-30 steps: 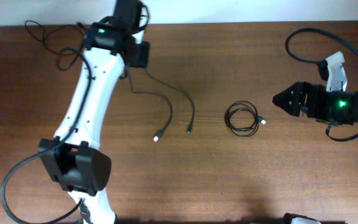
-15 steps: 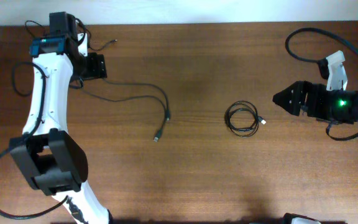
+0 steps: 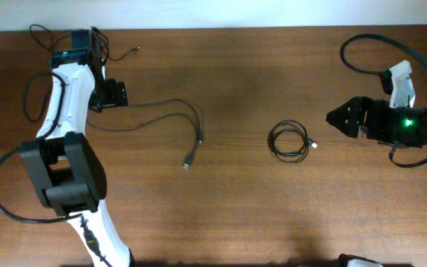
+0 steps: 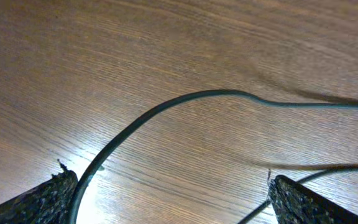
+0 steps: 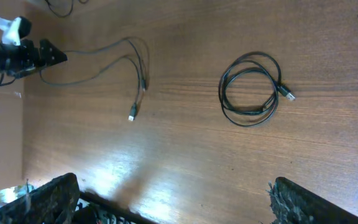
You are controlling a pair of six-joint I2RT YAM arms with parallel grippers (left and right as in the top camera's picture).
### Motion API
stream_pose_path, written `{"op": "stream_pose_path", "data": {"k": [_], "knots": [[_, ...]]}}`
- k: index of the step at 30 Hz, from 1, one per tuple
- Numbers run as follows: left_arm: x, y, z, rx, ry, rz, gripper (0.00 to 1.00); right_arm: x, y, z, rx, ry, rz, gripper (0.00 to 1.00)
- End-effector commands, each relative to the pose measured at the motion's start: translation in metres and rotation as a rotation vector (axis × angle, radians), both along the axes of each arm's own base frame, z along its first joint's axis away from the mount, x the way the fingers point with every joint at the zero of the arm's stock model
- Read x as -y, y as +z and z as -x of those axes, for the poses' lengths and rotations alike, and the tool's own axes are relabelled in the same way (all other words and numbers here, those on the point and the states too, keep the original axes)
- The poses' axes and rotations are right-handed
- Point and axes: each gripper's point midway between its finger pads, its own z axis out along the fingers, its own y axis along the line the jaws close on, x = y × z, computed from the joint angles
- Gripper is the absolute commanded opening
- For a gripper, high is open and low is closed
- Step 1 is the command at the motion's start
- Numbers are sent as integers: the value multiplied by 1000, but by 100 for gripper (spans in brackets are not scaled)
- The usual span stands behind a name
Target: Untangle cables
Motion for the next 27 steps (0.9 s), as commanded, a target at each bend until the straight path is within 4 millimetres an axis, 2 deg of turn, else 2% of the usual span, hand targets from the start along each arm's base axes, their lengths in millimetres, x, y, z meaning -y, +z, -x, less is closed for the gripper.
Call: {"op": "stream_pose_path", "data": {"k": [1, 3, 5, 6, 8, 10, 12, 18, 21, 23, 27], "knots": [[-8, -13, 2, -32, 22, -29, 99, -1, -3, 1, -12, 3, 3, 98], [-27, -7, 4, -35, 50, -143, 99, -1, -3, 1, -13, 3, 2, 98], [-57, 8, 8, -32, 132, -327, 99, -1, -3, 1, -13, 3, 2, 98], [-60, 10, 8, -28, 138, -348, 99, -1, -3, 1, -13, 3, 3, 98], [-55, 5, 0, 6, 138, -286, 99, -1, -2, 1, -11, 3, 3, 98], [-39, -4, -9, 44, 123, -142, 99, -1, -2, 1, -11, 3, 3, 98], [-33, -9, -7, 42, 123, -61, 99, -1, -3, 1, -14, 3, 2, 98], [-41, -16, 27, -83, 158, -37, 99, -1, -3, 1, -14, 3, 3, 99], [-46, -20, 35, -109, 173, -28, 89, -1, -3, 1, -14, 3, 3, 98], [-45, -27, 46, -143, 181, 5, 84, -1, -3, 1, -14, 3, 3, 98], [-49, -46, 60, -179, 200, 15, 85, -1, -3, 1, -14, 3, 3, 98]]}}
